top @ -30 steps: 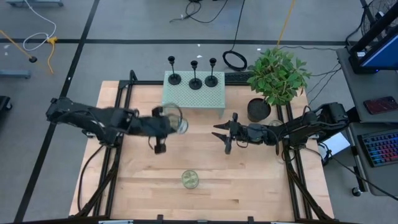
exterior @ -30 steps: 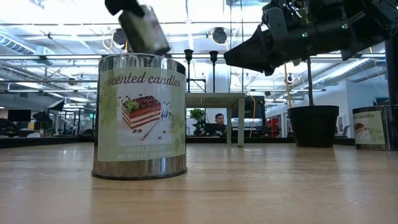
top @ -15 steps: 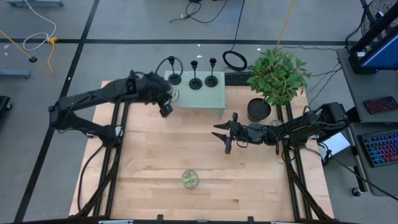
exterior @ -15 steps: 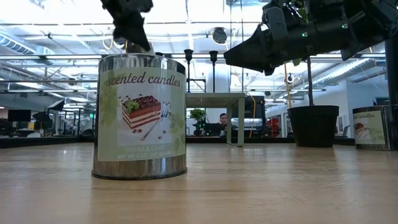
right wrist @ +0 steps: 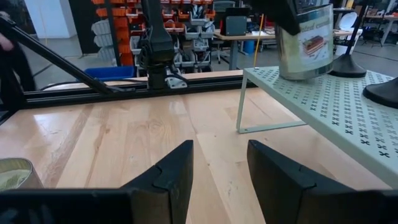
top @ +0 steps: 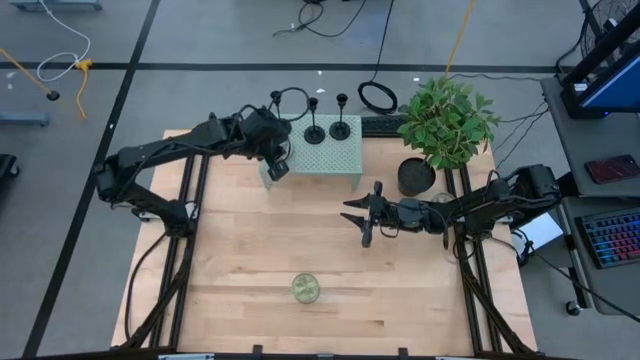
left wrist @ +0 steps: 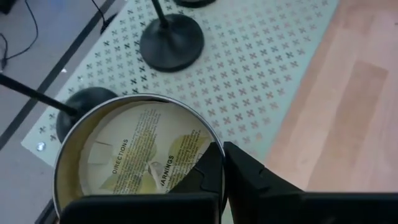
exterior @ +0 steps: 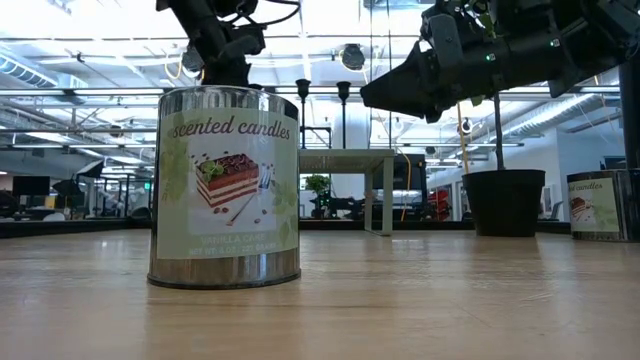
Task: Pick & Place candle stick holders
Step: Put the left scented candle on the shelf
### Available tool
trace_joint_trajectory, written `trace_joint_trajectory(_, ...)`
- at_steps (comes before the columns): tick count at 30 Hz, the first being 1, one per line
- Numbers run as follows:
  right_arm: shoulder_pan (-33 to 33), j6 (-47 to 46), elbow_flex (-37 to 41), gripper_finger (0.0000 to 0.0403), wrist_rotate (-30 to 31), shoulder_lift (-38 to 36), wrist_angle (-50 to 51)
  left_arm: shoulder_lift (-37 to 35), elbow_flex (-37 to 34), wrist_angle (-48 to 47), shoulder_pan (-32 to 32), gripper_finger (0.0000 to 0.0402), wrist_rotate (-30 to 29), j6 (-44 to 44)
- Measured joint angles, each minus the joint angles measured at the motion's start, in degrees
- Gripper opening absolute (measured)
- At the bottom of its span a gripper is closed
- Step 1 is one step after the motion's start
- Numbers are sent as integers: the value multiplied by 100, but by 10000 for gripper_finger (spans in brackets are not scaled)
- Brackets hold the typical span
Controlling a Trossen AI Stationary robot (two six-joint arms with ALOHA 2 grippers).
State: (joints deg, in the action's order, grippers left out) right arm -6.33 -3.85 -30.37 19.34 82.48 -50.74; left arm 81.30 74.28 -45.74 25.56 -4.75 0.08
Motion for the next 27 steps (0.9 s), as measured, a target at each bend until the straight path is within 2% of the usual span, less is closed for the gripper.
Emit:
trace_joint_trajectory(3,0,2,0,144,1,0,2,2,0,1,40,12,6,-15)
trace_joint_trajectory(11,0,0,0,144,2,0,2,13,-11,-25,35,67,24,117)
trace_joint_trajectory(27,0,2,0,144,2,0,2,15,-20,262,35,71,42,415)
